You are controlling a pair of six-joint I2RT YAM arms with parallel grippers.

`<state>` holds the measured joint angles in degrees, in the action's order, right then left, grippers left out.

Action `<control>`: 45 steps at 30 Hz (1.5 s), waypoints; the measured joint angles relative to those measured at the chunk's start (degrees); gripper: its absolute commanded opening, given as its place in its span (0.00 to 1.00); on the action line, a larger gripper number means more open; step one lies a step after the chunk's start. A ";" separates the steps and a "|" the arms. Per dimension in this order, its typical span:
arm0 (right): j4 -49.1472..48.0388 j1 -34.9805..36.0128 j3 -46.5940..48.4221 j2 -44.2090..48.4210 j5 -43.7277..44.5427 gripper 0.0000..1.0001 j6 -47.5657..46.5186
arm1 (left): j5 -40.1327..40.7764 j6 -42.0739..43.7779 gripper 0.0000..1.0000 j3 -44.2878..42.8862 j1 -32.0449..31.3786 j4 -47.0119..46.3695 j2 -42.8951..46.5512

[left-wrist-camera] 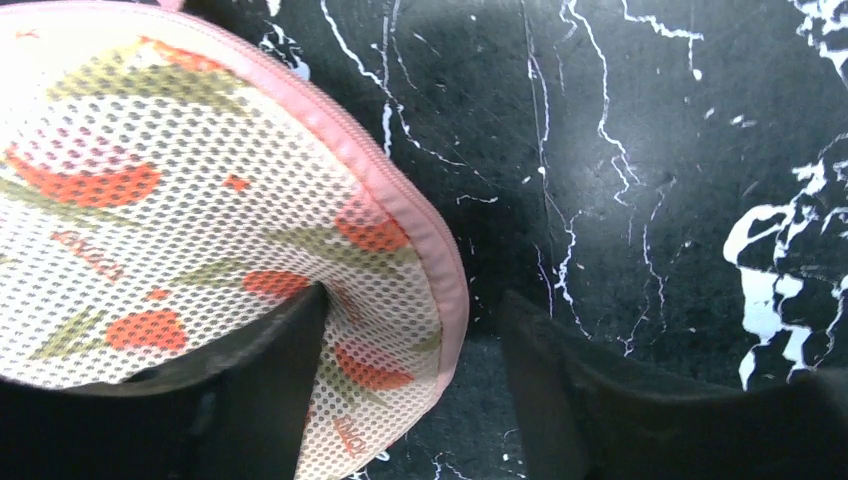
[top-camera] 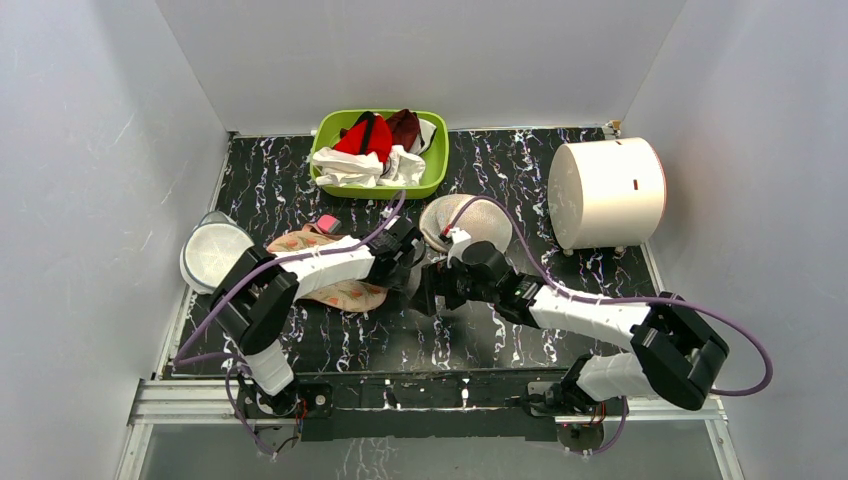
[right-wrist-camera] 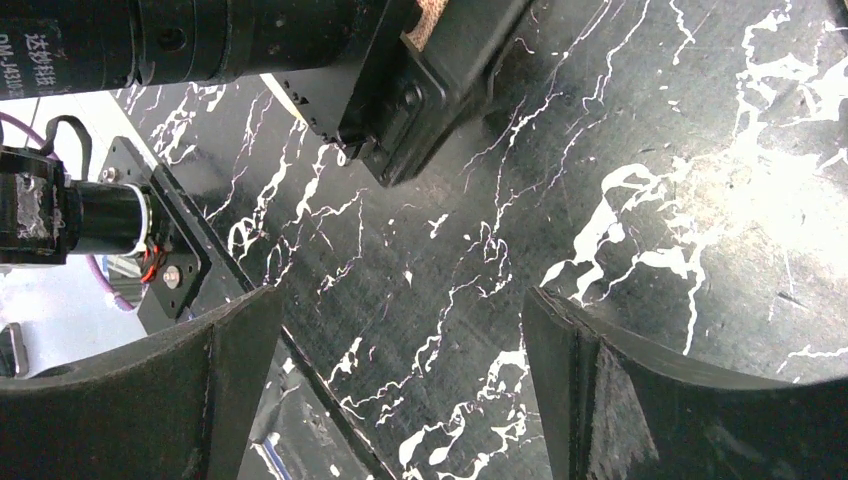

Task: Unzip the laundry bag and remove the bra
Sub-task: Unzip the laundry bag at the center of the board.

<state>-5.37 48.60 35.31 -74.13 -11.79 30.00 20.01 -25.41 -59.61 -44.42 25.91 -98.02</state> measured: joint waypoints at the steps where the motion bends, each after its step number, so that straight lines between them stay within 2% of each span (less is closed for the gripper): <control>1: -0.72 0.02 0.00 -0.37 -0.15 0.86 -0.04 | 0.57 -0.83 0.38 -0.07 0.00 0.07 -0.24; 6: -2.38 0.02 -0.15 -1.97 -0.17 0.79 -0.09 | 2.12 -3.15 0.08 0.48 0.04 -0.55 0.00; 8: -3.78 0.04 -1.05 -2.34 -0.13 0.75 -0.17 | 2.12 -3.67 0.00 1.07 0.04 -1.01 1.03; 13: -7.37 0.81 -2.12 -5.70 -0.04 0.64 -1.05 | 1.11 -5.86 0.00 2.91 0.46 -1.31 5.38; 16: -9.62 2.49 -2.12 -8.72 0.33 0.62 -1.57 | -0.63 -7.85 0.00 3.61 1.29 -1.29 8.37; 24: -22.32 10.54 -2.12 -16.92 2.69 0.53 -1.20 | -3.65 -12.61 0.00 4.68 3.82 -1.64 15.96; 34: -38.95 10.95 -2.10 -25.18 3.87 0.49 -5.97 | -4.61 -13.84 0.00 4.68 4.74 -0.46 16.70; 41: -51.82 14.08 -2.45 -32.63 9.42 0.49 -12.72 | -5.25 -14.21 0.00 4.68 5.33 -0.31 16.92; 45: -58.73 16.68 -2.43 -35.71 13.79 0.44 -16.61 | -5.60 -14.25 0.00 4.68 5.62 -0.31 16.92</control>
<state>-64.10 65.28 32.88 -109.84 2.00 13.39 14.41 -39.66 -54.94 -38.81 25.61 -81.10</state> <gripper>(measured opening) 0.473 0.033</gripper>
